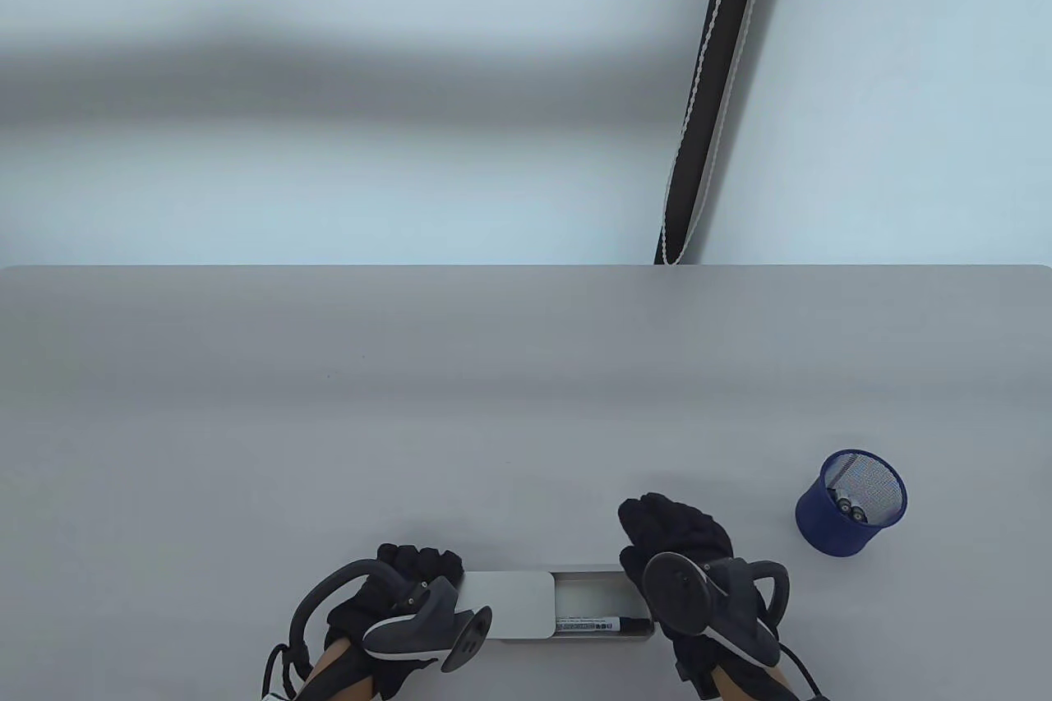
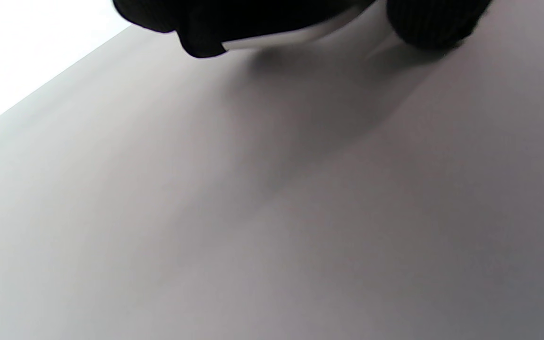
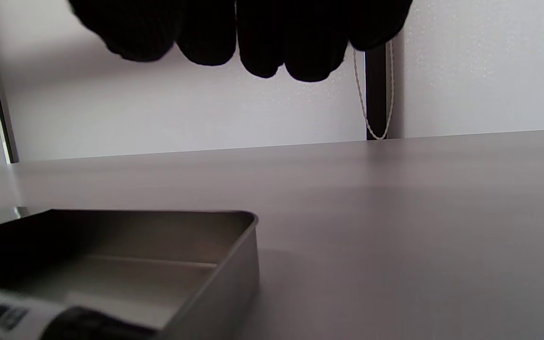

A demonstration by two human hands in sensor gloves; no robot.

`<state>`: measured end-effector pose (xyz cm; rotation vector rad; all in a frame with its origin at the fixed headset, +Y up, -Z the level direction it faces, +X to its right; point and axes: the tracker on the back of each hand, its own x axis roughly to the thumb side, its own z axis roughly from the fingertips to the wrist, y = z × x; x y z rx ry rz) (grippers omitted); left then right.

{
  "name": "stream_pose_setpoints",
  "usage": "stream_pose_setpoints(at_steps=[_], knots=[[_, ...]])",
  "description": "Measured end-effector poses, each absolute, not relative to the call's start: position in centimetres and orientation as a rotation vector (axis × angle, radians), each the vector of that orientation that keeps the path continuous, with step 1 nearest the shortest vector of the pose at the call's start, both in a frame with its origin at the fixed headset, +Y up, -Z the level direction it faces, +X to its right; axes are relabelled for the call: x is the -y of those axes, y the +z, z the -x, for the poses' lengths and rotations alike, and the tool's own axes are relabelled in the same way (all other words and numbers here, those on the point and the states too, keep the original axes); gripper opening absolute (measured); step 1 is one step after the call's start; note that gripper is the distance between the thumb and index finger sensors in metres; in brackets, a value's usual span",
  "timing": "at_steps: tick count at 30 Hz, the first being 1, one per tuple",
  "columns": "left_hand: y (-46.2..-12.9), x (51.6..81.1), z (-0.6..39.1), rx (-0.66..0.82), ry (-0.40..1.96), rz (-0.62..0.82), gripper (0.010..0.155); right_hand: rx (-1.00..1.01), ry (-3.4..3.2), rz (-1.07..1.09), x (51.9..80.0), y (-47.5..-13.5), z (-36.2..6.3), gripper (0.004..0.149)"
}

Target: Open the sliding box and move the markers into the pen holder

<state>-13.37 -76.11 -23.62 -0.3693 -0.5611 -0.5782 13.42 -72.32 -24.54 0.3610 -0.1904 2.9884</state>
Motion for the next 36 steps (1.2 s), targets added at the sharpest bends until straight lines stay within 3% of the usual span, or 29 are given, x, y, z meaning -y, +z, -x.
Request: stream_pose_setpoints(at_steps=[9,23,29,35,36], knots=[[-23.5,76.2,13.3,0.565,-0.573,0.376,0.082,-0.054,3.041,-0.503,74.2,-24.7,-11.9,0.055],[-23.4,76.3,13.2,0.561,-0.587,0.365,0.083,-0.122,3.168,-0.474,75.7,-25.2,-11.9,0.054],[-23.4,76.3,13.1,0.559,-0.588,0.36,0.083,-0.084,3.311,-0.499,76.7,-25.2,-11.3,0.07],[-23.4,76.3,13.1,0.556,-0.589,0.346,0.083,0.011,3.414,-0.574,76.9,-25.1,-10.3,0.069],[-23.4,76.3,13.1,0.556,-0.588,0.345,0.083,0.013,3.418,-0.574,77.0,-25.1,-10.3,0.083]])
